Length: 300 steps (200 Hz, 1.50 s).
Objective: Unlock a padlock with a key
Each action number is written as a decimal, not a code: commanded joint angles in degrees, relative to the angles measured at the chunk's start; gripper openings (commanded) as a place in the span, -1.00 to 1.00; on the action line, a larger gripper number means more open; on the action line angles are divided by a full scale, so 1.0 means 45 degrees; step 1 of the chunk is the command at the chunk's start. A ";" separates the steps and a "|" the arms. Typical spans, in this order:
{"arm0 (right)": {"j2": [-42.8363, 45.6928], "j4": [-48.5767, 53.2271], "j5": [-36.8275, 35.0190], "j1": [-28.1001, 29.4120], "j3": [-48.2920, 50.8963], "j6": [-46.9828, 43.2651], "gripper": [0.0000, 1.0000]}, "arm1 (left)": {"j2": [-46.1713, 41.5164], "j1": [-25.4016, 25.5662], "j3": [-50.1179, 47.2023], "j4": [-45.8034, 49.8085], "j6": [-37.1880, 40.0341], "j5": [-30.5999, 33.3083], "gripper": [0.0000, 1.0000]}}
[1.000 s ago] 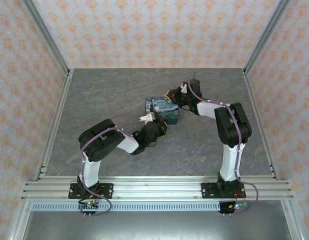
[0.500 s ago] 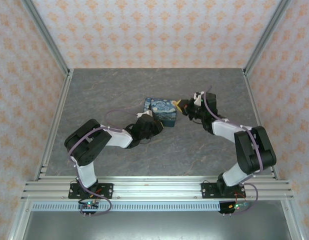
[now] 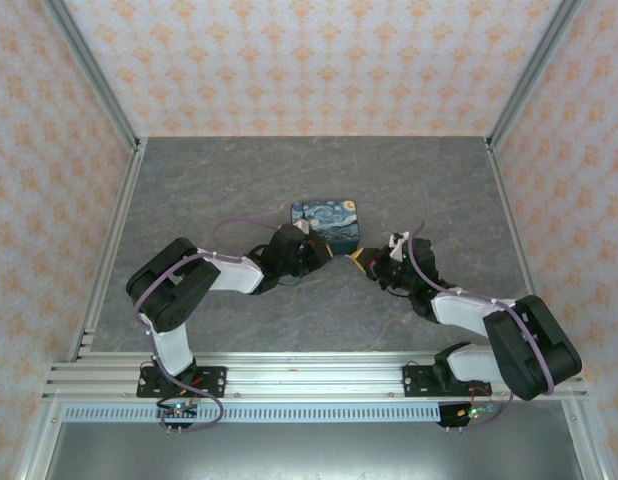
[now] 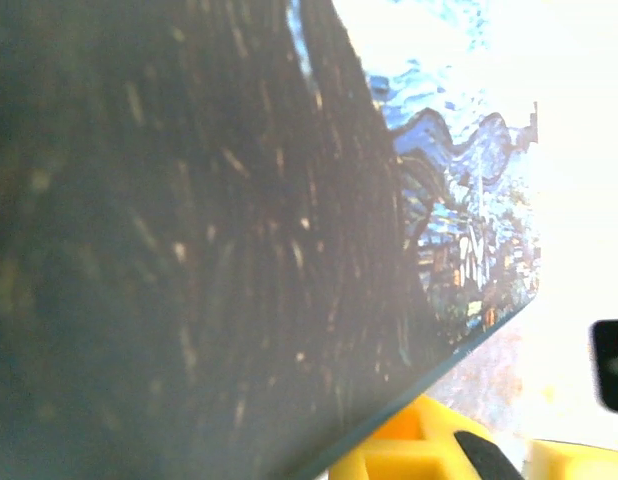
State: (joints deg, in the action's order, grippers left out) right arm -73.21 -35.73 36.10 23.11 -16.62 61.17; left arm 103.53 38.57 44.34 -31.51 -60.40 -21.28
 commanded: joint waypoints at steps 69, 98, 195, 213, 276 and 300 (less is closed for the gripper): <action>-0.0302 -0.2181 -0.1549 0.0270 0.0470 0.0980 -1.00 | 0.0097 -0.0094 -0.0617 -0.4004 -0.2705 -0.0058 -1.00; -0.0749 -0.2898 -0.1686 0.0420 0.0460 0.1374 -1.00 | 0.0341 -0.0104 -0.0680 -0.4848 -0.3359 -0.0105 -1.00; -0.1249 -0.2833 -0.2264 0.0761 0.0592 0.1100 -1.00 | 0.0745 -0.0221 -0.0184 -0.3990 -0.3193 -0.1623 -1.00; -0.1291 -0.2747 -0.2332 0.0854 0.0627 0.0954 -1.00 | 0.0686 -0.0326 -0.0151 -0.3646 -0.3067 -0.1841 -1.00; -0.2158 -0.3258 -0.2573 0.1061 0.0505 0.0966 -1.00 | 0.0724 -0.0387 0.0224 -0.3155 -0.3120 -0.2274 -1.00; -0.2568 -0.3642 -0.2586 0.1076 0.0373 0.1090 -1.00 | 0.0761 -0.0386 0.0252 -0.3110 -0.3120 -0.2284 -1.00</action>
State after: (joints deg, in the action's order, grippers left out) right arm -83.29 -47.75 26.04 27.62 -14.46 66.43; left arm 107.09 37.06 43.90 -45.67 -74.96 -29.65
